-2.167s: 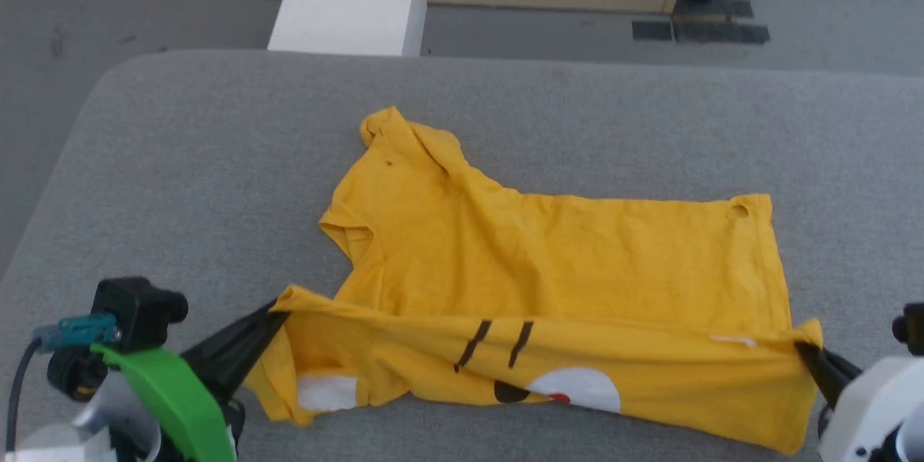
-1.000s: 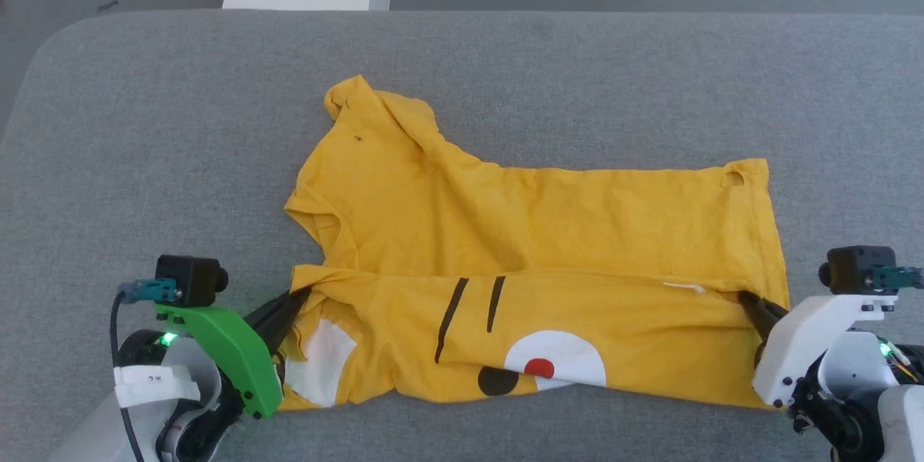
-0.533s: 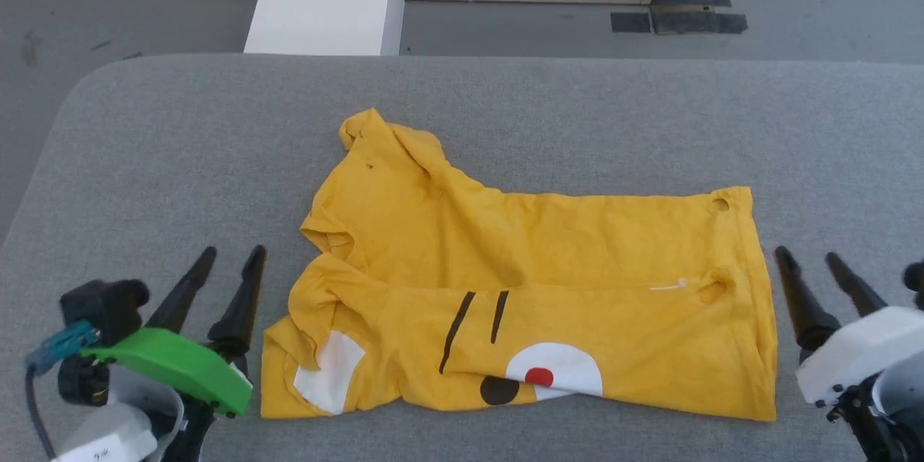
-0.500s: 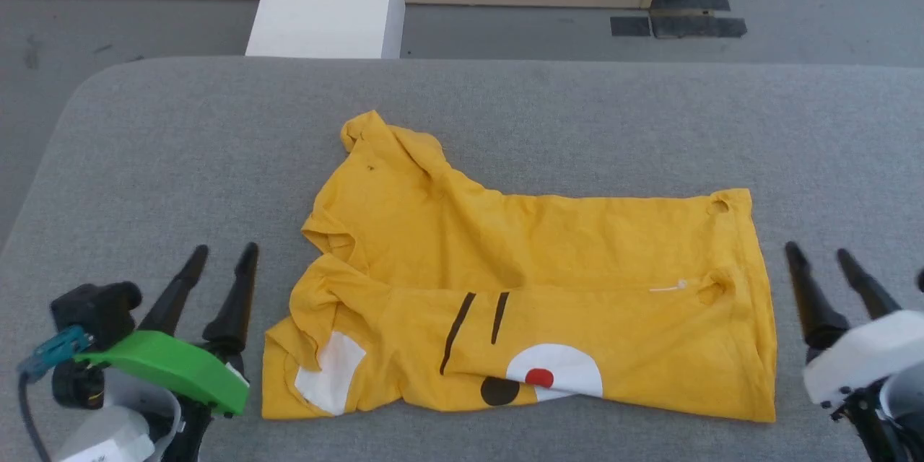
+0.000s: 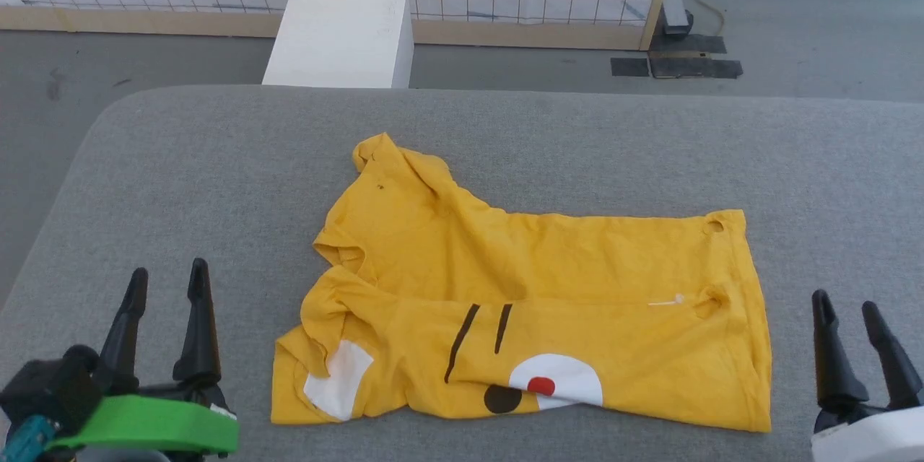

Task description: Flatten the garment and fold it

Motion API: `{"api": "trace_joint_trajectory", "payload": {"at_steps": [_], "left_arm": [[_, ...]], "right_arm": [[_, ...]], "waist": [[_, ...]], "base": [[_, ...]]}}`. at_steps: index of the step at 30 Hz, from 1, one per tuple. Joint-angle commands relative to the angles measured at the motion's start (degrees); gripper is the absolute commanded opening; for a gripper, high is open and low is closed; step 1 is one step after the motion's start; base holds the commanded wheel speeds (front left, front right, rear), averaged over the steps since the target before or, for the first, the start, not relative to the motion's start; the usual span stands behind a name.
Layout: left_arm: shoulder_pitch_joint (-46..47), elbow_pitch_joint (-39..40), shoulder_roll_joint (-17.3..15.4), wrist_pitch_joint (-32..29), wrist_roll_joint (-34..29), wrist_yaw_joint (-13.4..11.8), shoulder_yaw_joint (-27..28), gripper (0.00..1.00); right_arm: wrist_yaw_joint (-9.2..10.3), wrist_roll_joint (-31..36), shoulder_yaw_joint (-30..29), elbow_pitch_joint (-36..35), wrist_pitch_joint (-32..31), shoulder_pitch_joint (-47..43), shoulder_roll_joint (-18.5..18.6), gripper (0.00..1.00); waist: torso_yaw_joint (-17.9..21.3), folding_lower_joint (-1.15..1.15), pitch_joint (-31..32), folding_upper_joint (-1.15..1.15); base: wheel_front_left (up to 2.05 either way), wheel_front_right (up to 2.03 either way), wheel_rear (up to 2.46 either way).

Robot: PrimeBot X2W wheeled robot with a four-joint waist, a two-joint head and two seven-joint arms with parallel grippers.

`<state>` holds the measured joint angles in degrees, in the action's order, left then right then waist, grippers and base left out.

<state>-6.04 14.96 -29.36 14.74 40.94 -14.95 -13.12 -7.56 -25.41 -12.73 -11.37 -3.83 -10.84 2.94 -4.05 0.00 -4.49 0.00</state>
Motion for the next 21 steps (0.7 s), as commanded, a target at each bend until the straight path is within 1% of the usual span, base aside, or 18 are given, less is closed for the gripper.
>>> {"api": "trace_joint_trajectory", "payload": {"at_steps": [1, 4, 6, 11, 15, 18, 21], "left_arm": [[-1.73, 0.41, 1.03, 0.24, -2.21, 0.25, 0.89, 1.0], [-4.36, 0.95, 4.07, 0.25, -7.03, 1.65, 3.0, 1.0], [-5.91, 0.83, 5.96, 0.25, -9.79, 2.78, 3.98, 1.0], [-9.47, -1.18, 10.48, 0.25, -13.52, 5.34, 5.66, 1.0], [-10.5, -3.28, 11.77, 0.25, -14.92, 7.64, 5.97, 1.0], [-10.25, -4.98, 11.23, 0.25, -15.27, 9.22, 5.32, 1.0], [-8.78, -5.96, 9.76, -0.61, -15.53, 10.53, 4.81, 1.0]], "right_arm": [[0.08, 0.61, 0.76, 0.12, 1.26, -0.91, -0.05, 1.0], [0.08, 2.56, 2.39, 0.44, 4.67, -2.34, -0.05, 1.0], [0.08, 2.57, 2.99, 0.98, 7.41, -3.16, -0.05, 1.0], [0.08, 2.48, 4.43, 3.33, 11.78, -5.74, -0.05, 1.0], [0.08, 2.4, 4.41, 4.81, 13.73, -6.93, -0.06, 1.0], [0.08, 2.81, 4.4, 5.3, 14.32, -7.04, -0.06, 1.0], [0.08, 3.05, 4.1, 5.79, 14.4, -6.34, -0.06, 1.0]], "waist": [[0.04, 0.0, 0.1, 0.0], [0.02, 0.0, 0.34, 0.0], [-0.01, 0.0, 0.59, 0.0], [-0.03, 0.0, 1.14, 0.0], [0.06, 0.0, 1.38, 0.0], [0.26, 0.0, 1.21, 0.0], [0.35, 0.0, 0.82, 0.0]], "base": [[0.0, 0.0, 0.0], [0.0, 0.0, 0.0], [0.0, 0.0, 0.0], [0.0, 0.0, 0.0], [0.0, 0.0, 0.0], [0.0, 0.0, 0.0], [0.0, 0.0, 0.0]]}}
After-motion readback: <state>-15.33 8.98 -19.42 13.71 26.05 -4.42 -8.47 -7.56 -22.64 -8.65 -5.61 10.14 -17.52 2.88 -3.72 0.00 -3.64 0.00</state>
